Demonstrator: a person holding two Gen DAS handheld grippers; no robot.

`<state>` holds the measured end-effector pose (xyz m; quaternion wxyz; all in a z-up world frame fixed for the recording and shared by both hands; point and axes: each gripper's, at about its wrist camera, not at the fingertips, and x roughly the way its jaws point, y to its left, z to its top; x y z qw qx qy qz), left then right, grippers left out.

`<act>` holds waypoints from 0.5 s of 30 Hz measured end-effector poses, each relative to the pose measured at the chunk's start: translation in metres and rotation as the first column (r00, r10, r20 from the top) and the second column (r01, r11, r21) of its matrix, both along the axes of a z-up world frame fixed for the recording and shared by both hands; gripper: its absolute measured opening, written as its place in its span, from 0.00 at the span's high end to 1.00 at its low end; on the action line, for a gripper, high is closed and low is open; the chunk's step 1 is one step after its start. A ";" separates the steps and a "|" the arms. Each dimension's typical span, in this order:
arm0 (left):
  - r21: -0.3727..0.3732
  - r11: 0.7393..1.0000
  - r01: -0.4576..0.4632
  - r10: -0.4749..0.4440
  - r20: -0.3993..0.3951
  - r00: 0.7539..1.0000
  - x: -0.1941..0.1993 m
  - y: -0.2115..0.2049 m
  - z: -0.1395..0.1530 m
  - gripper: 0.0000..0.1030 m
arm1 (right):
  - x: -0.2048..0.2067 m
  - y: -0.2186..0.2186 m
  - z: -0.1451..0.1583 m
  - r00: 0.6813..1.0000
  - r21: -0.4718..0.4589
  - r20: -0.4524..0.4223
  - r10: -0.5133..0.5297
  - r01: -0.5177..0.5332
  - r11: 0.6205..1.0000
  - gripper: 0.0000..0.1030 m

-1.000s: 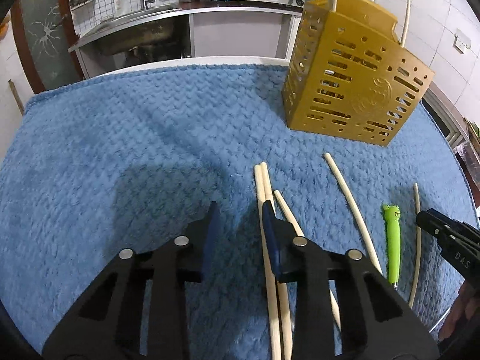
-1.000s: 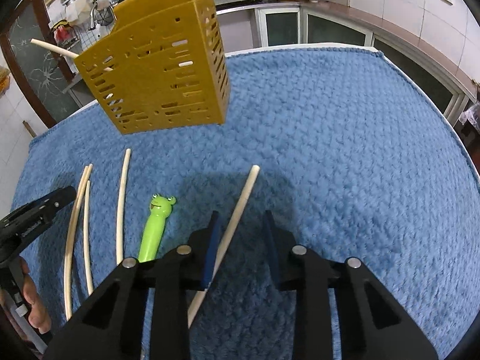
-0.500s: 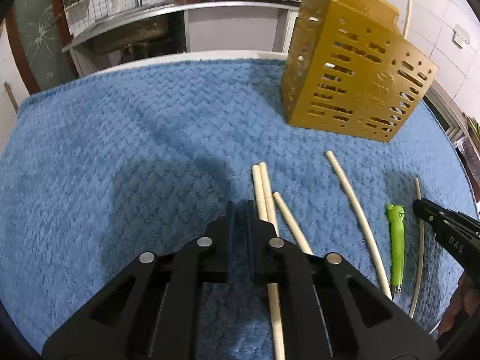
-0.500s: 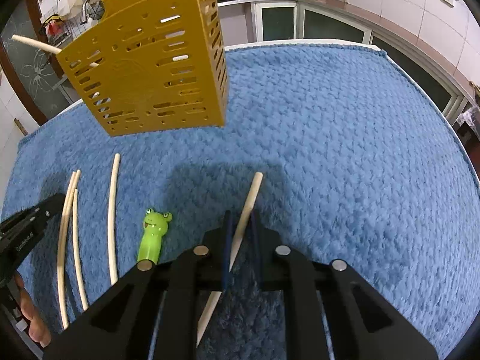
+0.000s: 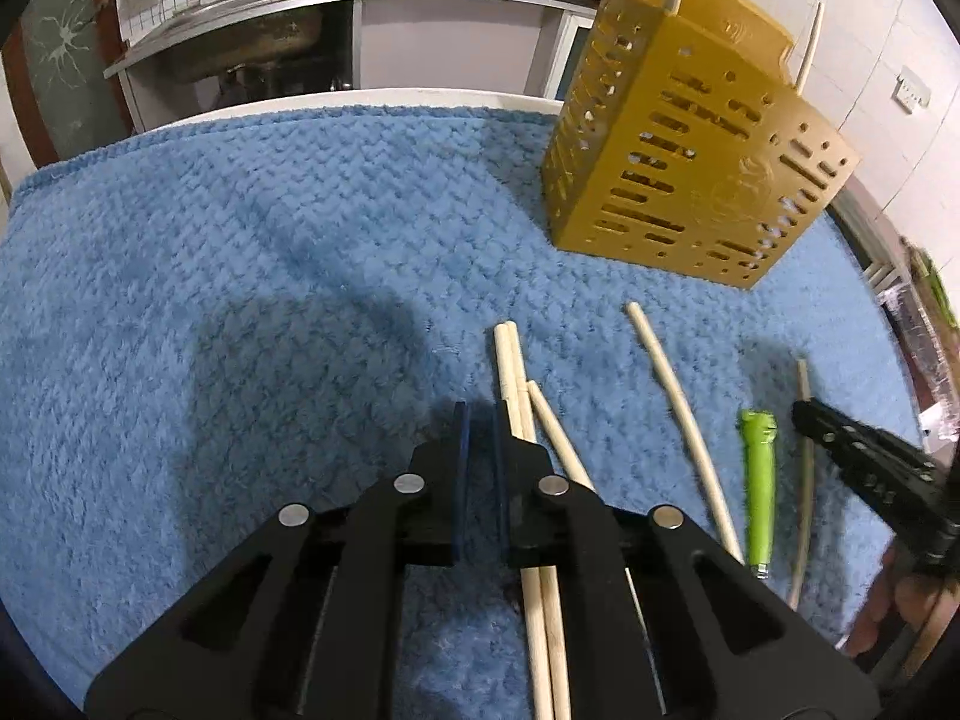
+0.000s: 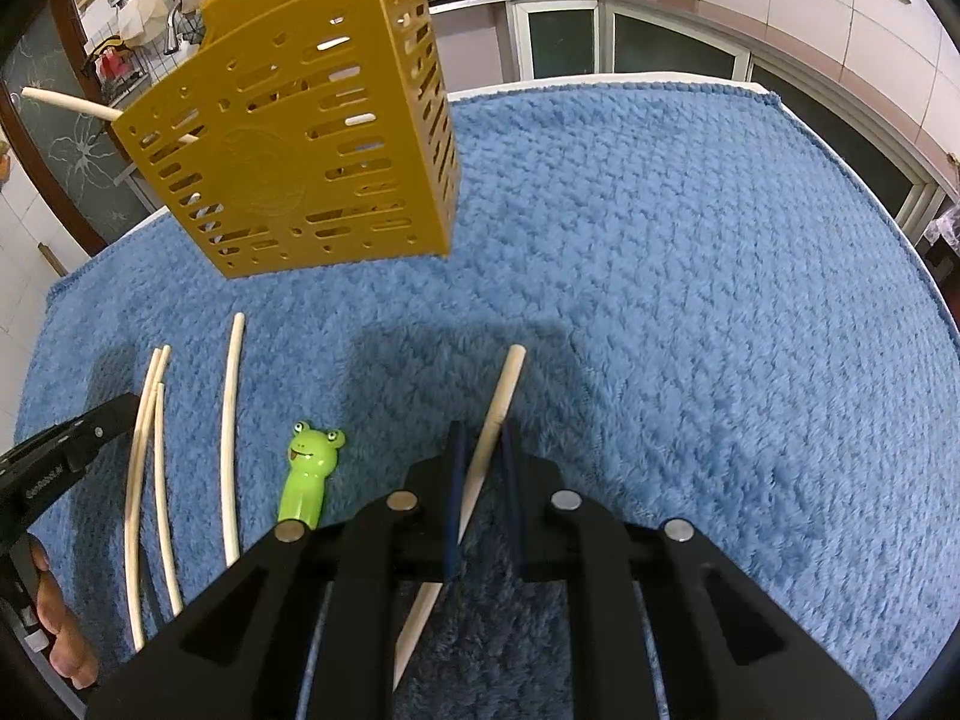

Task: Organize utensils
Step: 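Grasp a chopstick with the left tool while the right tool grasps another chopstick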

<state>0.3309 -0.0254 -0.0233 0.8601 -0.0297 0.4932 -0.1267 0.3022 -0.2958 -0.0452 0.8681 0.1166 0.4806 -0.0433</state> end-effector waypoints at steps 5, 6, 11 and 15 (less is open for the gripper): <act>0.033 0.999 0.033 -0.034 0.013 0.999 -0.004 -0.010 0.005 0.95 | 0.001 0.000 0.000 1.000 -0.004 -0.002 0.001 -0.001 1.000 0.88; 0.032 0.999 0.036 -0.036 0.004 0.999 -0.003 -0.011 0.003 0.95 | 0.001 0.001 0.000 1.000 -0.003 -0.002 0.002 -0.002 1.000 0.88; 0.052 0.998 0.026 -0.027 0.005 1.000 -0.001 -0.010 -0.001 0.94 | 0.000 -0.001 0.000 1.000 0.004 -0.007 0.006 -0.006 1.000 0.88; 0.054 0.998 0.030 -0.030 -0.003 1.000 0.000 -0.009 -0.003 0.94 | 0.002 0.002 0.000 1.000 -0.011 -0.012 0.007 -0.007 1.000 0.88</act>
